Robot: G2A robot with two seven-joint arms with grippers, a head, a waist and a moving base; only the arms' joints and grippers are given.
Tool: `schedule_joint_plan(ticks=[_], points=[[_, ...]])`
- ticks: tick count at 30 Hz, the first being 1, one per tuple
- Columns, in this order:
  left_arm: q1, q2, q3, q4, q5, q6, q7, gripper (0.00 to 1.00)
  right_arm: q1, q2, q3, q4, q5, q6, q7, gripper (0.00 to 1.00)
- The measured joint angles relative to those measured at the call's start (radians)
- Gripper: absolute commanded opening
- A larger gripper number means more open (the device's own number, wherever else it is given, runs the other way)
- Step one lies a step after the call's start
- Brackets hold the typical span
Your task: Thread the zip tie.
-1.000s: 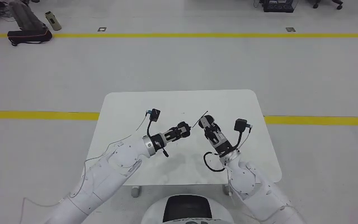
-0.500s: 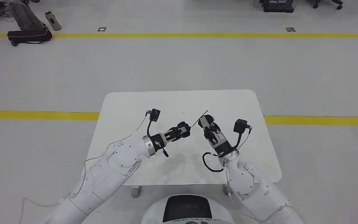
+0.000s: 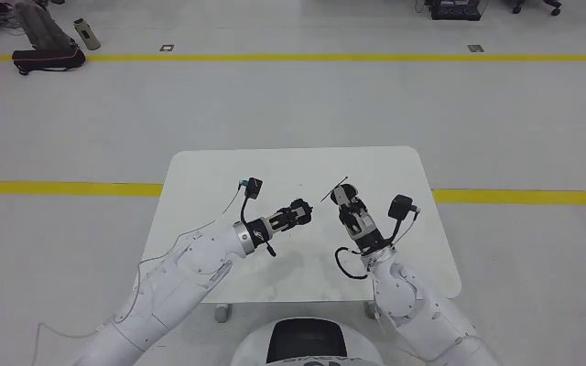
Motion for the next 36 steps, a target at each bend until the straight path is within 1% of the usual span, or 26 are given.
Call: schedule_joint_plan(ticks=[4, 7, 11, 17, 19, 32, 36], points=[[0.0, 0.0, 0.0, 0.0, 0.0, 0.0, 0.0, 0.0, 0.015, 0.014, -0.026, 0.02, -0.021, 0.0, -0.077, 0.0], [0.0, 0.0, 0.0, 0.0, 0.0, 0.0, 0.0, 0.0, 0.039, 0.028, -0.06, 0.04, -0.021, 0.0, -0.141, 0.0], [0.0, 0.0, 0.0, 0.0, 0.0, 0.0, 0.0, 0.0, 0.078, 0.048, -0.121, 0.076, -0.023, 0.0, -0.211, 0.0], [0.0, 0.0, 0.0, 0.0, 0.0, 0.0, 0.0, 0.0, 0.144, 0.085, -0.252, 0.124, -0.031, 0.0, -0.337, 0.0], [0.0, 0.0, 0.0, 0.0, 0.0, 0.0, 0.0, 0.0, 0.157, 0.092, -0.278, 0.131, -0.027, 0.0, -0.365, 0.0], [0.0, 0.0, 0.0, 0.0, 0.0, 0.0, 0.0, 0.0, 0.152, 0.09, -0.27, 0.125, -0.041, 0.001, -0.364, 0.0], [0.0, 0.0, 0.0, 0.0, 0.0, 0.0, 0.0, 0.0, 0.135, 0.087, -0.275, 0.136, -0.105, 0.0, -0.445, 0.0]])
